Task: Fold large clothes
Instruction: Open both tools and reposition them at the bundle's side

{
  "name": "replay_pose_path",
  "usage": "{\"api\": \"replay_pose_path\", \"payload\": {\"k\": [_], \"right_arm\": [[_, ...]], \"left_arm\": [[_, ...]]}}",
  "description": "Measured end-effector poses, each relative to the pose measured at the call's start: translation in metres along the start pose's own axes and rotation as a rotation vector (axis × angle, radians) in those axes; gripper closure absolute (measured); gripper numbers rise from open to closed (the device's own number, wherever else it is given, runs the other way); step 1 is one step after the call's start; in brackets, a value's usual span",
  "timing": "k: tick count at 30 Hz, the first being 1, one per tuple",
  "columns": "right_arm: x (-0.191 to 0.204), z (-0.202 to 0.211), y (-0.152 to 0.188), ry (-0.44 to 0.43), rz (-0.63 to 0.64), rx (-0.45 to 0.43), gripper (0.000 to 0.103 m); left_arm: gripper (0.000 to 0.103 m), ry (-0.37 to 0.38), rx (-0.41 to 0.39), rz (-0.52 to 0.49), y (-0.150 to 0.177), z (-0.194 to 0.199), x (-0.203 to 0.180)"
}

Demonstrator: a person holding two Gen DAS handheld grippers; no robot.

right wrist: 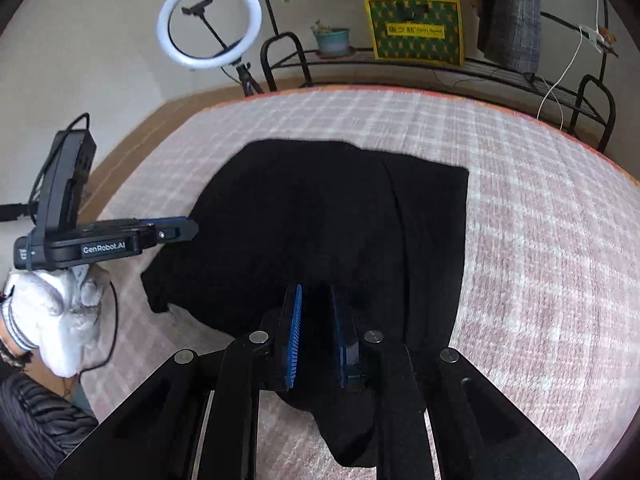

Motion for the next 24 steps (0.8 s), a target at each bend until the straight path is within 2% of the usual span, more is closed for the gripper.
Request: {"api": "replay_pose_path", "payload": {"k": [2, 6, 8, 9, 10, 11, 12, 13, 15, 17, 20, 24], "right_arm": [[-0.006, -0.004, 0.009, -0.009, -0.003, 0.016, 0.090], [-0.009, 0.004, 0.012, -0.016, -0.013, 0.036, 0.090], [-0.010, 0.016, 0.013, -0.032, 0.009, 0.039, 0.088], [-0.013, 0.024, 0.013, -0.046, 0.004, 0.028, 0.082], [-0.018, 0.031, 0.012, -0.065, -0.013, 0.007, 0.067], [-0.023, 0.038, 0.010, -0.075, -0.035, -0.017, 0.058], [-0.030, 0.046, 0.008, -0.073, -0.062, -0.051, 0.043], [-0.039, 0.054, 0.006, -0.061, -0.094, -0.088, 0.038], [-0.060, 0.060, 0.001, -0.062, -0.173, -0.123, 0.037], [-0.081, 0.059, 0.003, -0.091, -0.265, -0.119, 0.037], [-0.109, 0.043, 0.005, -0.164, -0.402, -0.083, 0.036], [-0.127, 0.019, 0.011, -0.245, -0.510, -0.040, 0.036]], "left_arm": [[0.064, 0.003, 0.014, 0.014, 0.002, 0.001, 0.006], [0.063, -0.010, 0.017, 0.018, 0.010, 0.013, 0.017], [0.063, 0.005, -0.010, 0.032, 0.009, 0.024, 0.021], [0.061, 0.016, -0.031, 0.049, 0.006, 0.032, 0.026], [0.053, 0.034, -0.038, 0.068, 0.003, 0.036, 0.029], [0.040, 0.064, -0.047, 0.099, 0.000, 0.040, 0.035], [0.035, 0.093, -0.057, 0.135, -0.003, 0.044, 0.040], [0.034, 0.129, -0.075, 0.182, -0.006, 0.047, 0.046], [0.034, 0.210, -0.086, 0.273, -0.011, 0.047, 0.059], [0.034, 0.269, -0.077, 0.337, -0.014, 0.040, 0.068], [0.034, 0.325, -0.037, 0.393, -0.014, 0.022, 0.076], [0.034, 0.388, 0.019, 0.473, -0.009, -0.005, 0.084]]}}
Point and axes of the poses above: each gripper's, at about its wrist camera, not at the fingertips, and z roughly against the way its jaws point, x to its left, y to its underside, the point moved 2 cm from there along -z, roughly the way its jaws point, and after that the axes turned 7 degrees about -z, right-handed, at the moved point
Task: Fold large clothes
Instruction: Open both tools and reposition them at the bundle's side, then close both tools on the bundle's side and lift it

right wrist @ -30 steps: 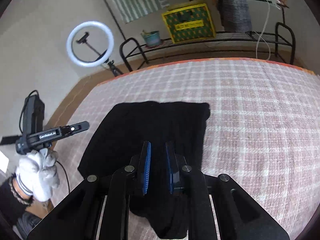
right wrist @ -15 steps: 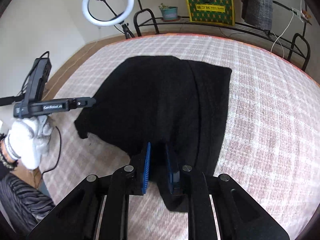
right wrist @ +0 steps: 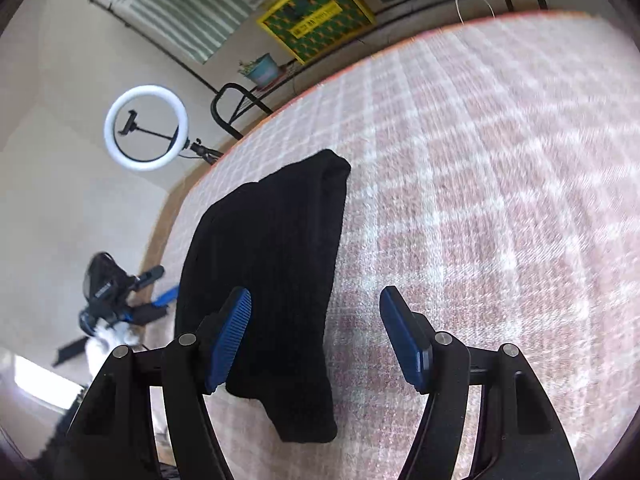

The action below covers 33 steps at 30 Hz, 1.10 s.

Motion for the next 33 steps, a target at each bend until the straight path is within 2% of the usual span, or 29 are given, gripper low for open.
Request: {"api": "replay_pose_path", "payload": {"k": [4, 7, 12, 13, 15, 17, 19, 20, 23, 27, 29, 33], "right_arm": [[-0.014, -0.011, 0.000, -0.042, -0.051, 0.036, 0.036], [-0.020, -0.016, -0.001, -0.068, -0.080, 0.045, 0.036], [-0.023, -0.027, -0.003, -0.121, -0.110, 0.042, 0.036], [-0.021, -0.029, -0.005, -0.126, -0.108, 0.043, 0.036], [-0.019, -0.033, -0.006, -0.143, -0.110, 0.045, 0.037], [-0.015, -0.038, -0.006, -0.144, -0.101, 0.044, 0.043], [-0.012, -0.047, -0.005, -0.163, -0.100, 0.077, 0.060], [-0.011, -0.052, -0.004, -0.171, -0.105, 0.088, 0.062], [-0.007, -0.056, -0.003, -0.167, -0.085, 0.091, 0.065], [-0.003, -0.057, -0.004, -0.149, -0.078, 0.085, 0.076], [0.006, -0.056, -0.005, -0.112, -0.047, 0.075, 0.080], [0.032, -0.053, -0.001, 0.022, 0.082, 0.043, 0.085]], "left_arm": [[0.034, 0.018, -0.004, -0.007, -0.007, -0.009, 0.002], [0.034, 0.060, -0.008, 0.021, -0.011, -0.016, 0.004], [0.036, 0.078, 0.016, -0.021, -0.015, -0.033, -0.009], [0.037, 0.076, 0.020, -0.043, -0.014, -0.037, -0.014], [0.046, 0.081, 0.054, -0.062, -0.012, -0.047, -0.020], [0.048, 0.073, 0.042, -0.079, -0.011, -0.050, -0.024], [0.049, 0.066, 0.045, -0.083, -0.013, -0.053, -0.027], [0.052, 0.062, 0.046, -0.078, -0.013, -0.055, -0.028], [0.058, 0.006, 0.033, -0.118, -0.011, -0.058, -0.038], [0.068, -0.087, 0.017, -0.204, -0.006, -0.060, -0.056], [0.072, -0.133, 0.005, -0.244, -0.002, -0.060, -0.065], [0.074, -0.248, -0.036, -0.394, 0.013, -0.058, -0.094]]}}
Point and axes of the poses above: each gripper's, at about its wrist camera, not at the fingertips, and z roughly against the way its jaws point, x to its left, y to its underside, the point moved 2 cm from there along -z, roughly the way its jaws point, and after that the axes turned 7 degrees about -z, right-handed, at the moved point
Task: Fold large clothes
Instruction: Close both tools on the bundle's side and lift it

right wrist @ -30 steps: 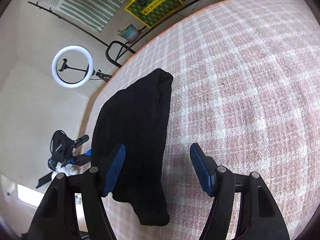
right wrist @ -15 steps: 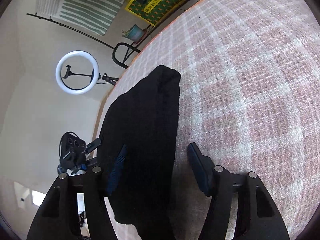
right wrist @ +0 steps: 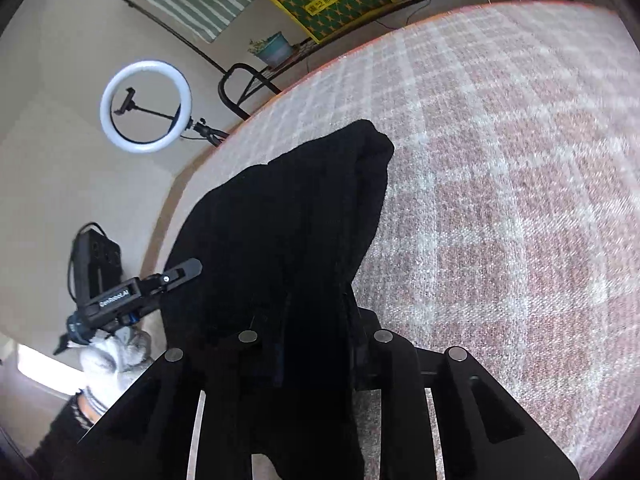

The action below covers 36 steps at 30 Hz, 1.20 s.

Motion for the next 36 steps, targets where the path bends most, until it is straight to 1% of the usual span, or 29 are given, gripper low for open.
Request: {"api": "replay_pose_path", "payload": {"k": [2, 4, 9, 13, 17, 21, 26, 29, 33, 36], "right_arm": [[0.011, 0.002, 0.003, 0.063, 0.060, -0.017, 0.086], [0.020, 0.005, 0.005, 0.107, 0.110, -0.034, 0.088], [0.036, 0.016, 0.012, 0.166, 0.201, -0.067, 0.090], [0.052, 0.019, 0.014, 0.194, 0.255, -0.082, 0.090], [0.064, 0.032, 0.019, 0.211, 0.306, -0.105, 0.091], [0.077, 0.043, 0.022, 0.223, 0.345, -0.122, 0.091], [0.068, 0.059, 0.032, 0.262, 0.374, -0.120, 0.092], [0.059, 0.078, 0.033, 0.274, 0.364, -0.144, 0.092], [0.044, 0.108, 0.031, 0.300, 0.360, -0.181, 0.092], [0.025, 0.129, 0.026, 0.335, 0.352, -0.198, 0.092]], "left_arm": [[0.075, -0.030, -0.016, -0.046, 0.001, 0.004, -0.013], [0.075, -0.055, -0.030, -0.086, 0.005, 0.009, -0.022], [0.076, -0.095, -0.065, -0.179, 0.012, 0.022, -0.045], [0.076, -0.093, -0.080, -0.210, 0.019, 0.030, -0.056], [0.076, -0.081, -0.090, -0.245, 0.026, 0.040, -0.068], [0.076, -0.069, -0.108, -0.280, 0.033, 0.050, -0.089], [0.076, -0.040, -0.112, -0.318, 0.036, 0.049, -0.119], [0.077, -0.022, -0.108, -0.331, 0.036, 0.043, -0.138], [0.077, 0.012, -0.115, -0.370, 0.032, 0.028, -0.178], [0.077, 0.043, -0.113, -0.381, 0.028, 0.010, -0.207]]}}
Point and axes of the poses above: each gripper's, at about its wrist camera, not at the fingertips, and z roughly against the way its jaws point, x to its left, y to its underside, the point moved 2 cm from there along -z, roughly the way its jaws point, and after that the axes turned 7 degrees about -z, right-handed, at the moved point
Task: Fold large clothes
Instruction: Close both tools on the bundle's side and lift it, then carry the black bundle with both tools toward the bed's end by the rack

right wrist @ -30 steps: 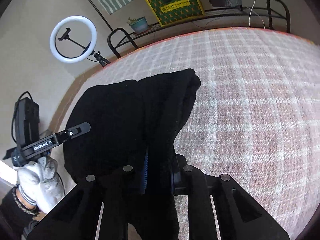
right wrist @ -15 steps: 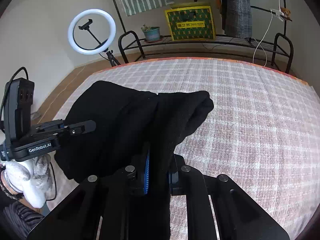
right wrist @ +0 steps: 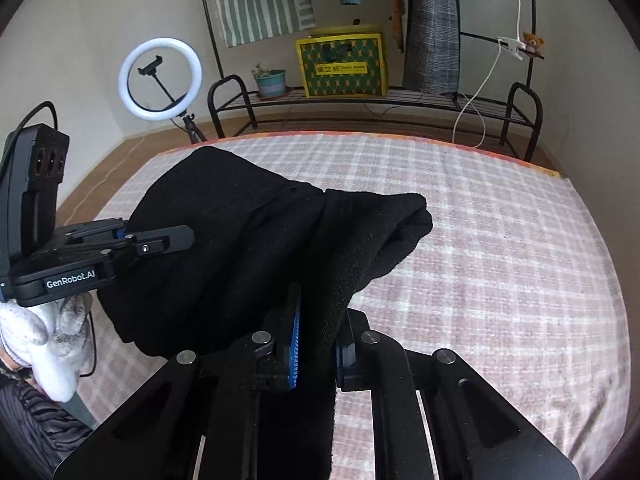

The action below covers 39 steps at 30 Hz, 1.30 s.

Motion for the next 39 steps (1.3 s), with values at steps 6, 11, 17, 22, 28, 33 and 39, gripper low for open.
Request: {"api": "replay_pose_path", "payload": {"k": [6, 11, 17, 22, 28, 33, 39], "right_arm": [[-0.051, 0.024, -0.006, 0.092, -0.008, -0.041, 0.093], [-0.093, 0.032, -0.017, 0.167, -0.002, -0.068, 0.093], [-0.142, 0.029, -0.049, 0.257, 0.008, -0.111, 0.094], [-0.177, 0.017, -0.089, 0.337, 0.059, -0.153, 0.097], [-0.216, -0.016, -0.130, 0.342, 0.081, -0.187, 0.097], [-0.275, -0.086, -0.125, 0.271, -0.070, -0.026, 0.094], [-0.332, -0.096, -0.078, 0.124, -0.334, -0.004, 0.074]], "left_arm": [[0.077, 0.059, -0.004, -0.006, -0.029, -0.048, -0.044], [0.077, 0.089, -0.019, -0.033, -0.059, -0.091, -0.078], [0.077, 0.091, -0.065, -0.075, -0.103, -0.141, -0.110], [0.077, 0.090, -0.111, -0.085, -0.141, -0.186, -0.122], [0.077, 0.043, -0.132, -0.123, -0.170, -0.250, -0.130], [0.077, 0.028, 0.060, 0.089, -0.158, -0.329, -0.078], [0.074, 0.110, 0.097, 0.158, -0.159, -0.344, -0.040]]}}
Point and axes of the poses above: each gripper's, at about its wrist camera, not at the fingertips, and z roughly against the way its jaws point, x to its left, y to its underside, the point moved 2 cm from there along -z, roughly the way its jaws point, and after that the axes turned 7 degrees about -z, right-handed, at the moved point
